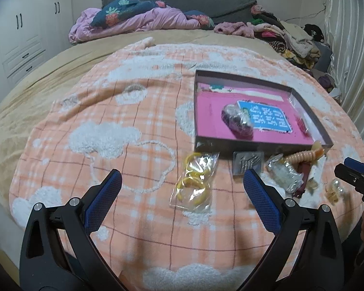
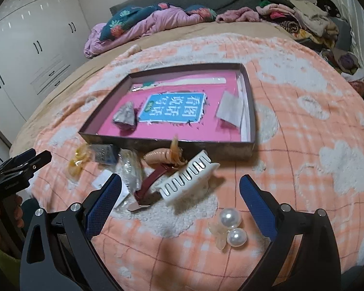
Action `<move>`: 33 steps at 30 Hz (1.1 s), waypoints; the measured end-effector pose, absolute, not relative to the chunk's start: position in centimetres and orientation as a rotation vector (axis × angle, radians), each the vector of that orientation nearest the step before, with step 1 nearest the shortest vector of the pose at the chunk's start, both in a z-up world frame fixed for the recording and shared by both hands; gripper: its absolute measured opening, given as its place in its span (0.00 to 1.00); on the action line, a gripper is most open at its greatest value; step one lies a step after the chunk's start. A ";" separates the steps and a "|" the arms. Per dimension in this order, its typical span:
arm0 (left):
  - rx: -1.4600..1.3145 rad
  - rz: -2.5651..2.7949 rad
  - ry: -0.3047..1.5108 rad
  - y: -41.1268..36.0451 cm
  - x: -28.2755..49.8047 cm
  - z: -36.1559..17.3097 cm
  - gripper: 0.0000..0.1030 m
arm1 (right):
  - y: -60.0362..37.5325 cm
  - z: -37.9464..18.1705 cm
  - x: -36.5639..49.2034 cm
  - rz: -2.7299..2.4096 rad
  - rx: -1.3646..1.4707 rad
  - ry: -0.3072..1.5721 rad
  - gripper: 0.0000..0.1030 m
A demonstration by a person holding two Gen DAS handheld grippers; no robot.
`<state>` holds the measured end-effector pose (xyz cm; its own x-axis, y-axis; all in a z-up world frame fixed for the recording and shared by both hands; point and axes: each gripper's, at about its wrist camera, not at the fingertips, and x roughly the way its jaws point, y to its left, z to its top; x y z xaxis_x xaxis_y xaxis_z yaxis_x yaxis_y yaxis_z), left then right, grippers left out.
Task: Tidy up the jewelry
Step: 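Withdraw both grippers from the box lid toward the remaining loose items, then grasp the white claw clip with the right gripper while the left gripper grasps the yellow bangles bag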
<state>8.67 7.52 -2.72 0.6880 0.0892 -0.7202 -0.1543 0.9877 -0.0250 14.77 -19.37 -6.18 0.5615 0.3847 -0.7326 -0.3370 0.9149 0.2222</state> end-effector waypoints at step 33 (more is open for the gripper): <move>-0.038 0.129 0.851 6.2 12.2 -8.1 0.91 | -22.4 -8.8 17.3 0.451 0.238 0.894 0.28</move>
